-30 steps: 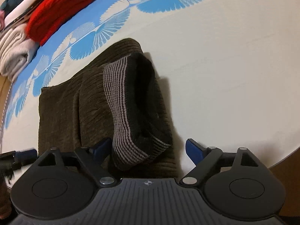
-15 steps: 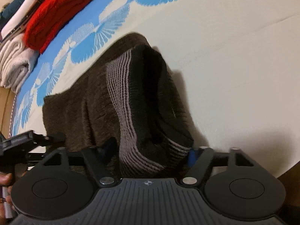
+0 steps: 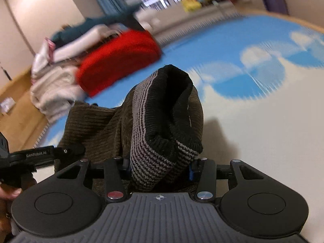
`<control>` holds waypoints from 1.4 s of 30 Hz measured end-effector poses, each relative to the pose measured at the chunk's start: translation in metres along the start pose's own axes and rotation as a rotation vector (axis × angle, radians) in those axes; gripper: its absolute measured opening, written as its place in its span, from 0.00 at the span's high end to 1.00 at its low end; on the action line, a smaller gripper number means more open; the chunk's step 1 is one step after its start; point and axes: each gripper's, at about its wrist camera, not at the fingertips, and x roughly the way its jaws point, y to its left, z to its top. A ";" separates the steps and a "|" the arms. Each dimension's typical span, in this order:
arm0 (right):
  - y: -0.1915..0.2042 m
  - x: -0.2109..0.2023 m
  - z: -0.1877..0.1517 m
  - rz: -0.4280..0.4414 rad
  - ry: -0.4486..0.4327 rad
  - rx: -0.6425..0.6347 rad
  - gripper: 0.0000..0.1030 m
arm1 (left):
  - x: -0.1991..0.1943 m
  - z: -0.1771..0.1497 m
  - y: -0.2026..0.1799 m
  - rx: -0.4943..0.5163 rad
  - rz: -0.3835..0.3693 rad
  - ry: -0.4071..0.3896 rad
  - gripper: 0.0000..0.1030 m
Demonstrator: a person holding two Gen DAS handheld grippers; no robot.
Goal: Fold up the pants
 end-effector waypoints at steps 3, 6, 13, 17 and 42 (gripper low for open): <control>0.002 0.048 0.009 -0.019 0.041 -0.020 0.43 | 0.022 0.007 0.026 -0.037 0.128 0.002 0.33; -0.007 0.089 0.002 -0.186 0.184 -0.031 0.40 | 0.024 0.008 0.054 -0.103 0.311 0.019 0.36; 0.004 0.079 -0.011 -0.227 0.182 -0.091 0.42 | 0.022 -0.012 0.043 -0.054 0.092 0.202 0.46; -0.020 0.099 -0.031 -0.414 0.389 -0.037 0.42 | 0.037 -0.038 0.036 -0.006 0.251 0.333 0.34; 0.085 -0.055 -0.044 -0.267 0.004 -0.235 0.01 | -0.119 -0.104 -0.086 0.016 0.365 -0.004 0.01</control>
